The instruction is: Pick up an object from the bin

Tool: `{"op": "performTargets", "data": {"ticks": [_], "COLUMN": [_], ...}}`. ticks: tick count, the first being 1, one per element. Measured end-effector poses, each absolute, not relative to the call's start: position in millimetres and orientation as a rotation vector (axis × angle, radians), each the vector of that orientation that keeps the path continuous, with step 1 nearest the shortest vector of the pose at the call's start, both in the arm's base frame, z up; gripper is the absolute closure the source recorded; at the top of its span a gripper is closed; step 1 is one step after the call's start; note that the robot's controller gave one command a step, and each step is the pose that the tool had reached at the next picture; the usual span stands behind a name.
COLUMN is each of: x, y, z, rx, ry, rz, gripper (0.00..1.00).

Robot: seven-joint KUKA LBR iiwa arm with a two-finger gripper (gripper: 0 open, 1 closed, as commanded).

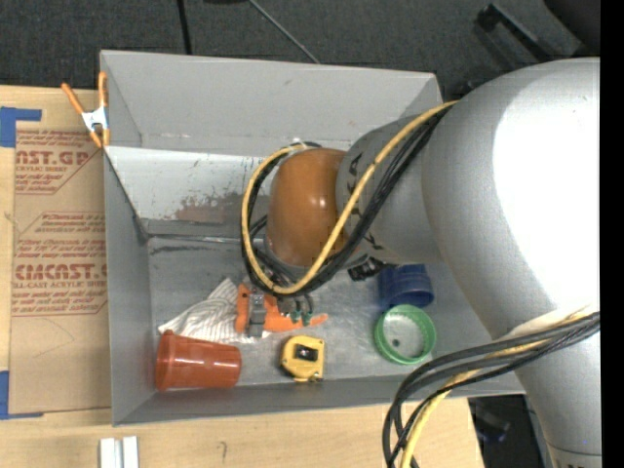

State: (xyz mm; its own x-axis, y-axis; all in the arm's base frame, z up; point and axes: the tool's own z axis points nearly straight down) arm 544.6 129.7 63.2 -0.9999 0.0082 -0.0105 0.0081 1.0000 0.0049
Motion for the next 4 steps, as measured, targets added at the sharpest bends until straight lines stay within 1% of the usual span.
{"op": "performTargets", "data": {"ticks": [1, 2, 3, 4], "x": [542.0, 540.0, 541.7, 543.1], "y": [129, 128, 129, 129], "z": [68, 88, 111, 126], "rx": [0.012, 0.012, 0.012, 0.012], "ry": [3.143, 3.151, 3.144, 3.139], "rz": [0.003, -0.001, 0.001, 0.003], "gripper": [1.0, 1.0, 1.0, 1.0]}}
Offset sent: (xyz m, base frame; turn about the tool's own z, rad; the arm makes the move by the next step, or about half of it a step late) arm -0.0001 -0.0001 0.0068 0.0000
